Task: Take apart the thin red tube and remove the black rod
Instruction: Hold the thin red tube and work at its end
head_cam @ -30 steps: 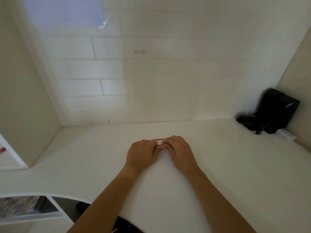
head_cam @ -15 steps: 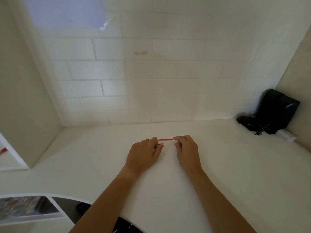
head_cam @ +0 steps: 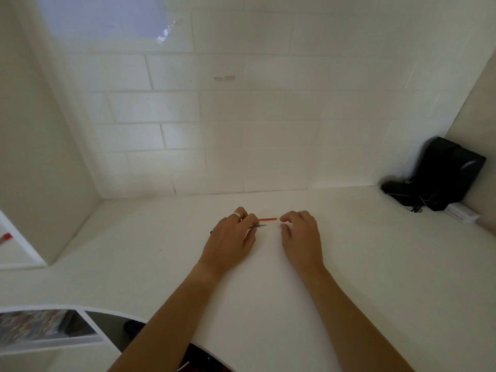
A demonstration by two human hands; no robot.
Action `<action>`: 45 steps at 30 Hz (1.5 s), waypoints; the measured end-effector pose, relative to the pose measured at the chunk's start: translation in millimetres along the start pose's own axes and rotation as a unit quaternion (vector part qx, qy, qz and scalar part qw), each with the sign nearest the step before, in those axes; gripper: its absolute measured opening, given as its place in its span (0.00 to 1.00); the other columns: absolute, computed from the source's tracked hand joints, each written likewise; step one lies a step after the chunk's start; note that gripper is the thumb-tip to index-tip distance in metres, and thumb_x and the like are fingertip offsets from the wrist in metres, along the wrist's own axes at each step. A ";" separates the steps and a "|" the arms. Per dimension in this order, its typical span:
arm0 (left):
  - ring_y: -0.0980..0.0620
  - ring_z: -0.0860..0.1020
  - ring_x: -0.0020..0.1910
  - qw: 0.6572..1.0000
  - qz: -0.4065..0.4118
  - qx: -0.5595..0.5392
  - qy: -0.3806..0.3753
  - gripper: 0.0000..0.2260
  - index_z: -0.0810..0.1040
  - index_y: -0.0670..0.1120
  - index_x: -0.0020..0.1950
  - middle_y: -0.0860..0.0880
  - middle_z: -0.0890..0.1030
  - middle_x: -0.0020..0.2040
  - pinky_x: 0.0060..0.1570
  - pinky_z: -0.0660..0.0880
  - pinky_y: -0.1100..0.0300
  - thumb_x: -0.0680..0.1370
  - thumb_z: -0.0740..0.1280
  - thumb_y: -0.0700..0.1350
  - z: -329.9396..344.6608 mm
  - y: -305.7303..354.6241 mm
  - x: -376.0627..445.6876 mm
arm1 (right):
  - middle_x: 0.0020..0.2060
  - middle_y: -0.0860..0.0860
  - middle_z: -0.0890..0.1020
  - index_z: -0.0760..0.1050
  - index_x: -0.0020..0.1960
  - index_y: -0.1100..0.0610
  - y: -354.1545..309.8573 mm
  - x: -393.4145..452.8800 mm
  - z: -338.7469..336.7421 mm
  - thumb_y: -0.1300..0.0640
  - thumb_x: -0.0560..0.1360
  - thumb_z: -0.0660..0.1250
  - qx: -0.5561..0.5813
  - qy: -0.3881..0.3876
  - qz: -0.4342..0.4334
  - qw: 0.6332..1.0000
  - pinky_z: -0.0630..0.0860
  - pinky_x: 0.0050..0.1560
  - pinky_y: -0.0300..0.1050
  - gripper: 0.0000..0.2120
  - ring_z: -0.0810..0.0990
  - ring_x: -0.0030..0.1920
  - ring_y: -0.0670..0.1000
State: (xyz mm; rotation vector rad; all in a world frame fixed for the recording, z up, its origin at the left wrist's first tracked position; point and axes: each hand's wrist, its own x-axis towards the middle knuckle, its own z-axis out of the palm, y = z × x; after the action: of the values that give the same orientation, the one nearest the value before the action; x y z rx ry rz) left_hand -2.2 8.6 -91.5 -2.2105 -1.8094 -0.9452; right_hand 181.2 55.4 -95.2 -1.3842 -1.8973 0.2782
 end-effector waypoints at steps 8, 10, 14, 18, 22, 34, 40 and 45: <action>0.53 0.76 0.40 0.998 0.033 -0.029 0.035 0.06 0.80 0.51 0.54 0.53 0.77 0.48 0.42 0.73 0.58 0.79 0.67 0.42 -3.0 -0.3 0.3 | 0.46 0.43 0.79 0.81 0.54 0.49 -5.9 -3.3 1.5 0.52 0.82 0.63 0.065 -0.035 -0.143 0.987 0.71 0.48 0.34 0.08 0.74 0.48 0.44; 0.54 0.76 0.42 0.997 0.051 -0.033 0.036 0.06 0.80 0.51 0.54 0.53 0.78 0.48 0.43 0.71 0.58 0.79 0.67 0.42 -4.1 -0.4 0.7 | 0.44 0.43 0.79 0.80 0.54 0.48 -5.0 -3.0 1.6 0.50 0.82 0.62 0.071 -0.062 -0.156 0.983 0.71 0.47 0.34 0.09 0.73 0.46 0.43; 0.54 0.78 0.45 0.997 0.064 -0.028 0.044 0.04 0.81 0.51 0.51 0.54 0.79 0.47 0.45 0.71 0.57 0.80 0.67 0.48 -3.3 -2.1 -0.4 | 0.42 0.43 0.79 0.78 0.52 0.50 -1.2 -1.9 4.2 0.52 0.82 0.63 0.062 -0.068 -0.159 0.983 0.70 0.44 0.38 0.06 0.73 0.43 0.44; 0.57 0.78 0.45 0.997 -0.023 -0.012 0.072 0.07 0.80 0.53 0.49 0.57 0.79 0.45 0.50 0.68 0.59 0.79 0.66 0.54 -5.4 -7.0 0.2 | 0.42 0.45 0.78 0.76 0.48 0.52 -0.5 0.7 0.9 0.57 0.81 0.64 0.076 -0.028 -0.113 0.990 0.69 0.45 0.37 0.04 0.74 0.44 0.47; 0.56 0.81 0.44 0.956 -0.112 -0.247 0.113 0.03 0.83 0.51 0.47 0.55 0.83 0.44 0.48 0.75 0.63 0.75 0.74 0.45 -24.5 -3.0 -2.0 | 0.42 0.45 0.78 0.76 0.47 0.53 -4.3 0.9 -5.4 0.59 0.80 0.65 0.114 -0.018 -0.103 0.988 0.71 0.45 0.37 0.04 0.75 0.44 0.49; 0.43 0.83 0.54 0.861 -0.114 -0.485 0.103 0.09 0.76 0.39 0.52 0.41 0.84 0.48 0.55 0.79 0.49 0.85 0.57 0.40 -33.7 18.4 -6.9 | 0.46 0.44 0.78 0.77 0.50 0.52 -10.2 -3.8 -3.5 0.55 0.80 0.66 0.132 -0.105 -0.139 0.976 0.72 0.46 0.35 0.02 0.77 0.47 0.46; 0.56 0.75 0.43 0.956 -0.072 -0.207 0.195 0.11 0.79 0.50 0.55 0.54 0.77 0.45 0.48 0.70 0.52 0.84 0.57 0.44 -23.9 17.8 -6.1 | 0.45 0.44 0.79 0.76 0.51 0.52 -14.1 -4.4 -7.8 0.56 0.82 0.63 0.140 -0.038 -0.139 0.980 0.74 0.44 0.40 0.04 0.77 0.45 0.47; 0.55 0.72 0.47 0.992 -0.007 -0.022 0.120 0.12 0.80 0.58 0.59 0.54 0.72 0.45 0.52 0.63 0.55 0.83 0.58 0.48 -9.4 15.7 -3.4 | 0.40 0.49 0.80 0.76 0.48 0.56 -18.6 -6.8 -14.6 0.59 0.84 0.57 0.190 -0.033 -0.116 0.974 0.74 0.44 0.44 0.11 0.79 0.43 0.51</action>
State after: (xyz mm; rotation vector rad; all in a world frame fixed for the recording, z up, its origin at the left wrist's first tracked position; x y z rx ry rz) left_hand 8.4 -3.0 -81.6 -2.0076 -1.7126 -1.2058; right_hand 178.5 38.4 -77.5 -0.9011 -1.9164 0.5436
